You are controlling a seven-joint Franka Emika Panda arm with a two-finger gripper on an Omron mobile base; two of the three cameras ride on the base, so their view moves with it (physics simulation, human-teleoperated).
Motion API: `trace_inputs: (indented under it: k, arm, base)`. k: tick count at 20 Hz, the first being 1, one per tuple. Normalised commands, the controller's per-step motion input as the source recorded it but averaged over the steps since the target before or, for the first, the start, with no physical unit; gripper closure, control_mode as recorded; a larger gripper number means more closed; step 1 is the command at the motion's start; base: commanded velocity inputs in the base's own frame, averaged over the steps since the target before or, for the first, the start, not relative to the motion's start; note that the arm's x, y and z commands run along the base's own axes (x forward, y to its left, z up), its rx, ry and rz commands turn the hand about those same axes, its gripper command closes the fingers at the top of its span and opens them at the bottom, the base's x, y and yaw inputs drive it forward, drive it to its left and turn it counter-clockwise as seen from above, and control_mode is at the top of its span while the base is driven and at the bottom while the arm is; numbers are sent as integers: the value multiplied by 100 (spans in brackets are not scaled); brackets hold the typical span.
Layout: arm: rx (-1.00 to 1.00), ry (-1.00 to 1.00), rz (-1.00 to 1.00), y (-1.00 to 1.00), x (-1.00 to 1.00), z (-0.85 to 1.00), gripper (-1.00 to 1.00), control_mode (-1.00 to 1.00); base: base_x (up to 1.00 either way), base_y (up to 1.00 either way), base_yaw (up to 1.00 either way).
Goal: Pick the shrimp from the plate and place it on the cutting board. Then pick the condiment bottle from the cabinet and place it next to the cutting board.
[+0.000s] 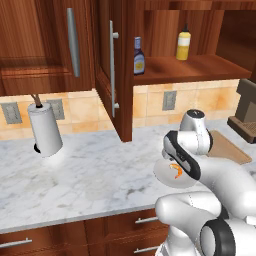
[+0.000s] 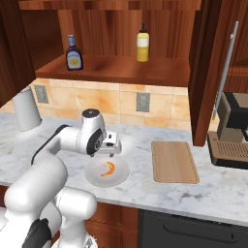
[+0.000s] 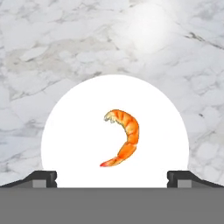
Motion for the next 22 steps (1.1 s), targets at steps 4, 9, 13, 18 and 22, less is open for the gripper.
trace_inputs:
  k: [4, 9, 13, 18, 22]
  arm:
    - [-1, 0, 4, -6, 8, -29, -100, -100]
    - [0, 0, 3, -5, 12, -20, -100, -100]
    - [0, 0, 3, -5, 13, -15, -100, -100]
    - [0, 0, 3, -5, 12, -20, -100, -100]
    - [0, 0, 3, -5, 8, -18, -100, -100]
  base:
    - [0, 0, 0]
    - [0, 0, 0]
    - [0, 0, 0]
    - [0, 0, 0]
    - [0, 0, 0]
